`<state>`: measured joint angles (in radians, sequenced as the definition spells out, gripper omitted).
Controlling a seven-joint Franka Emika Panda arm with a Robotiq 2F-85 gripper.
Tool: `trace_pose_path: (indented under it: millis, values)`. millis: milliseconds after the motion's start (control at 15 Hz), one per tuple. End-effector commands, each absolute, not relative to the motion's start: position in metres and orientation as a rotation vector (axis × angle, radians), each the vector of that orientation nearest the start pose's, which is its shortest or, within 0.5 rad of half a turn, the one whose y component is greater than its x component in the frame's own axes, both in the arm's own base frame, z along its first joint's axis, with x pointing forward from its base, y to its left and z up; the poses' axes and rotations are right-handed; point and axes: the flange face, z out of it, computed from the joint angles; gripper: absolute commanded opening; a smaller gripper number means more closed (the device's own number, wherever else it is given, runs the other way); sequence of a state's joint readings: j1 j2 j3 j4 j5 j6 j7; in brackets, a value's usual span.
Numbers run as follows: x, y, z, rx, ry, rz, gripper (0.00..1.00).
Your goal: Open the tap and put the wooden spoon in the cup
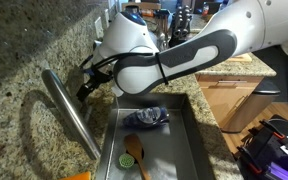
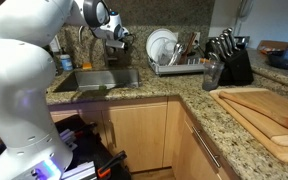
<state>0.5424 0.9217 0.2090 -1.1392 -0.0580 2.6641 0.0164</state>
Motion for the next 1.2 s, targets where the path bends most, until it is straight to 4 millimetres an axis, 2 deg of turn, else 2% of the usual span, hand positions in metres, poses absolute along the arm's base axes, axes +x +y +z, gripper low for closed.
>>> trace_pose_path:
  millis: [0, 267, 800, 933, 1000, 1133]
  values:
    - [0.633, 0.510, 0.320, -2.602, -0.883, -0.797, 1.00]
    - [0.631, 0.513, 0.317, -2.630, -0.906, -0.841, 1.00]
    - [0.642, 0.491, 0.314, -2.777, -0.893, -0.968, 1.00]
    - [0.640, 0.493, 0.316, -2.804, -0.867, -0.981, 1.00]
    - [0.630, 0.514, 0.316, -2.735, -0.892, -0.948, 1.00]
    - [0.627, 0.517, 0.316, -2.734, -0.892, -0.949, 1.00]
